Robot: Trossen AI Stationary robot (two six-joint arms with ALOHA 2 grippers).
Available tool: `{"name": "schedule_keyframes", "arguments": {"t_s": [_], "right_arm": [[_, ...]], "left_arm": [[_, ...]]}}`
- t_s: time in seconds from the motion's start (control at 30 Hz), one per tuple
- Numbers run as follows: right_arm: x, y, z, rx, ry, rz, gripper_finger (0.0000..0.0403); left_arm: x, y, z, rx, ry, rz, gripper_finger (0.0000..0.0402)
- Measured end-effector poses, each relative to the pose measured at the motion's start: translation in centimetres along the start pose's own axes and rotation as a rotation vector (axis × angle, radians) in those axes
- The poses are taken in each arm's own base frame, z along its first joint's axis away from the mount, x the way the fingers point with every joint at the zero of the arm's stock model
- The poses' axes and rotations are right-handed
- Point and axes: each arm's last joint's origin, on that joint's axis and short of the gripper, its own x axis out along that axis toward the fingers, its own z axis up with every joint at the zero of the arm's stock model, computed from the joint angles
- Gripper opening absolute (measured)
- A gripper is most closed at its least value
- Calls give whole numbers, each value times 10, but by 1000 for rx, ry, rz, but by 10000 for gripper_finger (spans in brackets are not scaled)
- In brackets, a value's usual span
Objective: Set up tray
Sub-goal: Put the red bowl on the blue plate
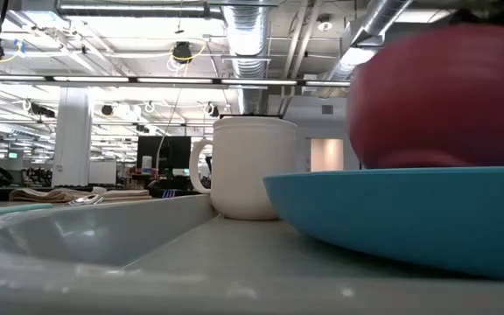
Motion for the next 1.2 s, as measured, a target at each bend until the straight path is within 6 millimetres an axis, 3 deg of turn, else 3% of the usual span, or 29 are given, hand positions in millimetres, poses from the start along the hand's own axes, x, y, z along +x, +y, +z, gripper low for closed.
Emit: {"name": "schedule_keyframes", "arguments": {"t_s": [0.17, 0.47, 0.8, 1.2], "right_arm": [[15, 22, 7, -211, 87, -27, 19], [29, 29, 27, -190, 234, -63, 33], [6, 31, 50, -146, 164, -17, 59], [-29, 30, 67, -119, 168, 3, 61]], "left_arm": [[0, 0, 0, 0, 0, 0, 67], [0, 0, 0, -1, 0, 1, 67], [0, 0, 0, -2, 0, 1, 67], [3, -2, 1, 22, 3, -5, 67]]}}
